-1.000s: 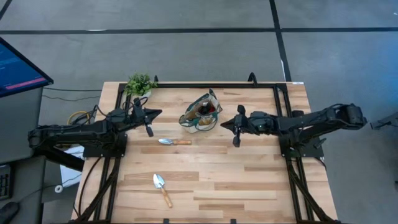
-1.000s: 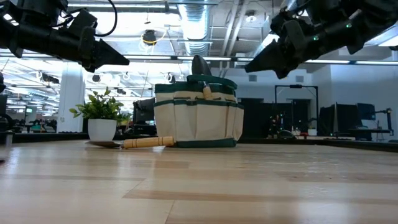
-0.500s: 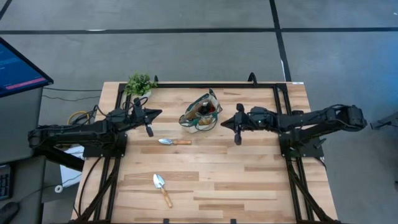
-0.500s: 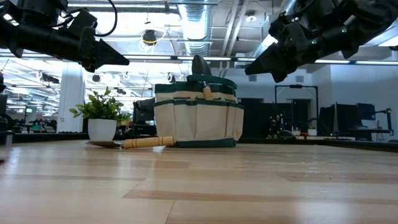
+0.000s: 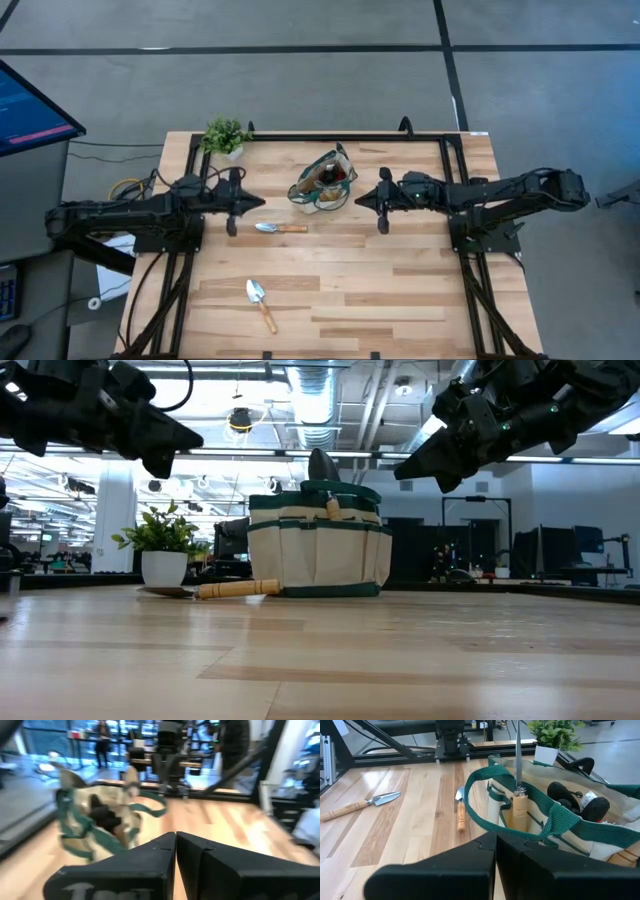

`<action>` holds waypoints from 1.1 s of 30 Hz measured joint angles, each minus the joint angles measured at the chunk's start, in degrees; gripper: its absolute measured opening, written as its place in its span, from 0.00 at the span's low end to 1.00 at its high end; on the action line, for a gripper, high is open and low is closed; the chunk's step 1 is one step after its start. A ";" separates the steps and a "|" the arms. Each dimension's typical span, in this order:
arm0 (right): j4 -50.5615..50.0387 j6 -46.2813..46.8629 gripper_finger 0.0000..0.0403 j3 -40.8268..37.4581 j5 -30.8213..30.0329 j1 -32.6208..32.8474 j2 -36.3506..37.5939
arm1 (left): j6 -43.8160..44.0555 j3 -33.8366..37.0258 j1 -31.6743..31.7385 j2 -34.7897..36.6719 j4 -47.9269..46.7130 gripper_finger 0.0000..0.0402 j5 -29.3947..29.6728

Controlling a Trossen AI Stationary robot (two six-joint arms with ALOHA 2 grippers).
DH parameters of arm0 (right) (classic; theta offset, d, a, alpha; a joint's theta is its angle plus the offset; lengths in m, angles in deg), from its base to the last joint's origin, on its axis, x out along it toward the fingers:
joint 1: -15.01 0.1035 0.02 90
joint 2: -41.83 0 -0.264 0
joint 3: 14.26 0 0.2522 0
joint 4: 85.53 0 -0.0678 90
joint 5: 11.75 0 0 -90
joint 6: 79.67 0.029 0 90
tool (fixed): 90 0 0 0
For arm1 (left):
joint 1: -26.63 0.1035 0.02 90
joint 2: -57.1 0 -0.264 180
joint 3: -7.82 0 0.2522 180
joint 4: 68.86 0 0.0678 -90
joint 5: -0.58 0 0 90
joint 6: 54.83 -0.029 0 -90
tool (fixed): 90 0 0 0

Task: Pick & Place Garden tools in Gardening bag
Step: Put the trowel into the gardening bag

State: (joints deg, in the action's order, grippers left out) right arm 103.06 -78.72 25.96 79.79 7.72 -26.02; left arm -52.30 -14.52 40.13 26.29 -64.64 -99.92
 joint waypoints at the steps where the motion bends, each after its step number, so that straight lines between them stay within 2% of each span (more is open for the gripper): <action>1: 0.00 0.00 0.00 0.00 0.00 0.00 0.00 | 0.85 0.00 -0.64 0.00 0.00 0.00 -0.49; 8: -0.03 -0.01 0.00 0.00 0.00 0.00 0.00 | 3.93 0.00 -7.58 0.00 -0.05 0.00 1.42; 11: -0.03 0.00 0.00 0.00 0.00 0.00 0.00 | 4.31 -0.01 -11.11 0.02 -2.52 0.00 6.24; 17: -0.02 0.00 0.00 0.00 0.00 0.00 0.00 | 10.10 0.00 -18.15 -0.02 -14.09 0.00 16.39; 23: -0.02 0.02 0.00 0.00 -0.02 0.00 0.00 | 10.35 0.00 -25.65 -0.09 -14.05 0.00 20.40; 28: -0.02 0.15 0.00 0.00 -0.02 0.04 0.00 | 11.86 0.00 -32.05 -3.06 -14.05 0.00 30.27; 33: 0.00 0.20 0.00 0.00 -0.04 0.04 0.00 | 14.42 0.00 -37.25 -9.78 -13.93 0.00 38.33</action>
State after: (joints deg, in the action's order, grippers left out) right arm 103.06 -78.52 25.96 79.75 7.76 -26.02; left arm -37.88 -14.52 2.88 16.51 -78.57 -61.58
